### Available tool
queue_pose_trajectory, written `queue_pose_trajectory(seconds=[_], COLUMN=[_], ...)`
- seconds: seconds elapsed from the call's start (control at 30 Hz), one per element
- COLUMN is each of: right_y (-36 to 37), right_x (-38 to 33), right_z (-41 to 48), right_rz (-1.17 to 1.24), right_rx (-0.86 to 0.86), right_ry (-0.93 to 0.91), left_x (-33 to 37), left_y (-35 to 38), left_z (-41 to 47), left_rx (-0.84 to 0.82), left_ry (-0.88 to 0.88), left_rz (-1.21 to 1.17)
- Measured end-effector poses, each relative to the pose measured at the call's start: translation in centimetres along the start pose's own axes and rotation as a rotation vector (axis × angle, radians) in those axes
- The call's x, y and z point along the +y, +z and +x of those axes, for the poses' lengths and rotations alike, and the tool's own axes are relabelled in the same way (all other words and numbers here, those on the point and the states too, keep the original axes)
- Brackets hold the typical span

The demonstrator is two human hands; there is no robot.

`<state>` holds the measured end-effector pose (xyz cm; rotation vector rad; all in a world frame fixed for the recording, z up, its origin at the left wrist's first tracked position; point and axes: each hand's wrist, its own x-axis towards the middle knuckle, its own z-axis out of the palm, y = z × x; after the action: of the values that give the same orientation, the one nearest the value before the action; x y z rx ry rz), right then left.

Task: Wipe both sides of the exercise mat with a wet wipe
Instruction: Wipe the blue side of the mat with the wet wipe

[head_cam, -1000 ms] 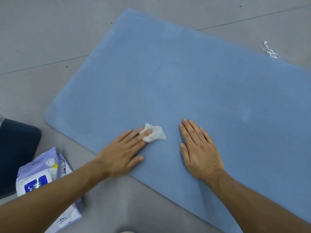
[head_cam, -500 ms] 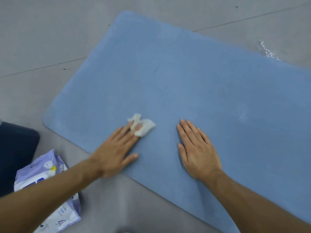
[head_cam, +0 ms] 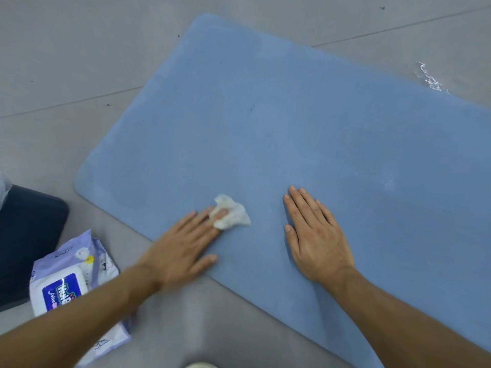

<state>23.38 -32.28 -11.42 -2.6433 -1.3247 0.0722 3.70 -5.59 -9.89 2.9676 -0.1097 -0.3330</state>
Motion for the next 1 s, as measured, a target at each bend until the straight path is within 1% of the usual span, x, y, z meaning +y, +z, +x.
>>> queue_pose_trajectory(seconds=[0.07,0.2,0.23,0.27,0.37,0.5,0.57,0.77,0.9,1.0], right_y=[0.0,0.0,0.0,0.0,0.0,0.0,0.0,0.0,0.0,0.0], right_x=[0.0,0.0,0.0,0.0,0.0,-0.1,-0.1,-0.1,0.0,0.1], right_z=[-0.1,-0.1,-0.1,-0.1,-0.1,0.0,0.0,0.0,0.1,0.0], right_rz=[0.001,-0.001,0.0,0.003,-0.001,-0.003,0.003,0.009,0.003,0.005], right_rx=[0.002,-0.002,-0.004,-0.004,0.0,0.012,0.015,0.021,0.016,0.011], right_ry=[0.002,0.004,0.003,0.003,0.002,0.0,-0.001,-0.001,-0.005,-0.006], left_x=[-3.4,-9.9,-10.8,-11.3,-10.5,-6.4,-3.7,5.3,10.3,11.6], left_y=[-0.8,-2.3,-2.5,-2.5,-2.1,-1.1,-0.4,0.6,0.7,0.5], left_z=[0.9,1.5,1.4,1.3,1.4,1.1,0.6,-0.9,-2.0,-2.3], left_rx=[0.007,0.072,0.072,0.074,0.101,0.098,0.087,0.04,-0.074,-0.118], left_ry=[-0.157,-0.582,-0.635,-0.65,-0.603,-0.496,-0.405,-0.035,0.159,0.245], left_rz=[-0.007,-0.161,-0.186,-0.194,-0.227,-0.204,-0.17,-0.063,0.027,0.087])
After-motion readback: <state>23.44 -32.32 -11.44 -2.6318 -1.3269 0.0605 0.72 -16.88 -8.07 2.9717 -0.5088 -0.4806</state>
